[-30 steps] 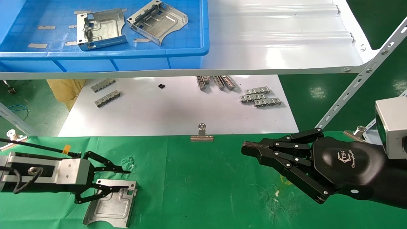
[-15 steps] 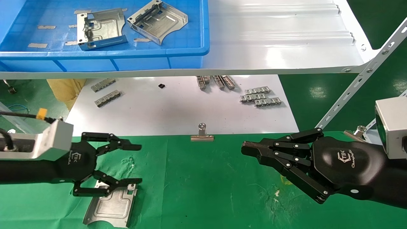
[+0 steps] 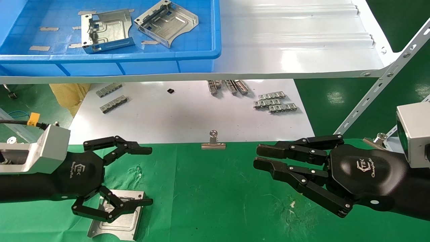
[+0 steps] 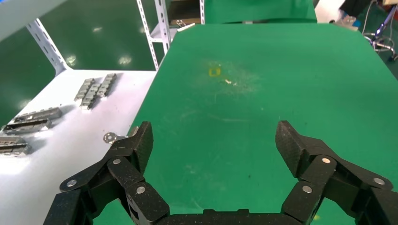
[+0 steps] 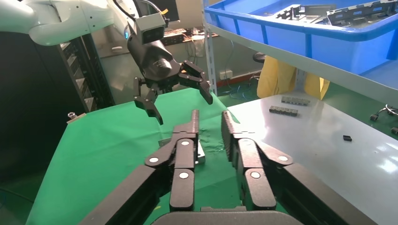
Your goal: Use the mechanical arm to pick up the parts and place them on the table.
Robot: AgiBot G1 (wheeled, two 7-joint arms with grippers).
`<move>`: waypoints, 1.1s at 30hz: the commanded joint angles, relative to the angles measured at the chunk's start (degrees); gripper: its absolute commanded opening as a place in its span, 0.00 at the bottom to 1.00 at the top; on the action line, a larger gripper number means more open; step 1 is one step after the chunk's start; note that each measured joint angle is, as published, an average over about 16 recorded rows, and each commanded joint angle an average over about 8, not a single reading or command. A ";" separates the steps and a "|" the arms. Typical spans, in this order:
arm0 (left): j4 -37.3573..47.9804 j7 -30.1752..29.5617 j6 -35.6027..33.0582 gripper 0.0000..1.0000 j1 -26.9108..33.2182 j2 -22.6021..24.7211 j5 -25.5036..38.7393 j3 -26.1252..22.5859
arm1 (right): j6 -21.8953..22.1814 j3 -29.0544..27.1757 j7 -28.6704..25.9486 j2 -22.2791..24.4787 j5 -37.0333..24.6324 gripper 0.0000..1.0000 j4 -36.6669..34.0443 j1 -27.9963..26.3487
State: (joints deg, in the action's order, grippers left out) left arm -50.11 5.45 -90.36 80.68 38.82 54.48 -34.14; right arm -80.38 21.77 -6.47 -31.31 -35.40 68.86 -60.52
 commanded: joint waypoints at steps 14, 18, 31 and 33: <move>-7.63 -5.27 1.52 1.00 -6.22 -1.24 -4.10 5.89 | 0.00 0.00 0.00 0.00 0.00 1.00 0.00 0.00; -9.66 -6.67 1.92 1.00 -7.87 -1.56 -5.20 7.46 | 0.00 0.00 0.00 0.00 0.00 1.00 0.00 0.00; -16.27 -11.23 3.23 1.00 -13.26 -2.63 -8.75 12.56 | 0.00 0.00 0.00 0.00 0.00 1.00 0.00 0.00; -17.30 -11.94 3.44 1.00 -14.10 -2.80 -9.30 13.36 | 0.00 0.00 0.00 0.00 0.00 1.00 0.00 0.00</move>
State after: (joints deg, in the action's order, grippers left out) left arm -67.40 -6.49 -86.92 66.60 36.02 45.18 -20.79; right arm -80.38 21.77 -6.47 -31.31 -35.40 68.86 -60.52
